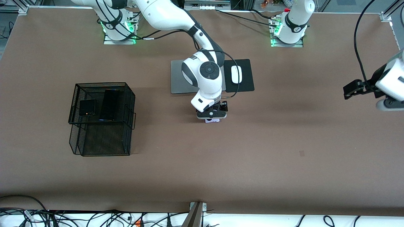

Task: Place phones with both arms
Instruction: 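Grasp the white phone with the right gripper while the left gripper withdraws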

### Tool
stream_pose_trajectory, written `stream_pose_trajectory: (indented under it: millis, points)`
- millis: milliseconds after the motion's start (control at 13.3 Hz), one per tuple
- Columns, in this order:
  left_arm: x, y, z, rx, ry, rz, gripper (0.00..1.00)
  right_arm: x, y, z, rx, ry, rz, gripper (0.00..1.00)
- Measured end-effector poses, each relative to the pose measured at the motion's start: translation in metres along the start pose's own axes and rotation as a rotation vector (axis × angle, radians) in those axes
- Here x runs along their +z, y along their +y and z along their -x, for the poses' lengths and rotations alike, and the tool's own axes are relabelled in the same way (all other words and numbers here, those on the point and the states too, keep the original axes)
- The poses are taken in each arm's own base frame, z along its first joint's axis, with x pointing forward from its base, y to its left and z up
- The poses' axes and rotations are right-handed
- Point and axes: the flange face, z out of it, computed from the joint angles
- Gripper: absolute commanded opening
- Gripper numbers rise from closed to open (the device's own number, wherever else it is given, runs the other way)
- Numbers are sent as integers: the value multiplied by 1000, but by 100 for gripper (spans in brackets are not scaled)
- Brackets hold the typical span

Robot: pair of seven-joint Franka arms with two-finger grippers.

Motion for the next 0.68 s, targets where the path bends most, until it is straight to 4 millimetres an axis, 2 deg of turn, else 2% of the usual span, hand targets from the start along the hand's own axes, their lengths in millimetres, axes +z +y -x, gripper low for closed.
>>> stream_pose_trajectory:
  millis: [376, 676]
  points:
    - [14, -5, 33, 77, 95, 22, 100, 28, 2, 4, -41, 8, 14, 100]
    - [22, -18, 36, 79, 88, 20, 100, 46, 4, 8, -46, 11, 22, 100]
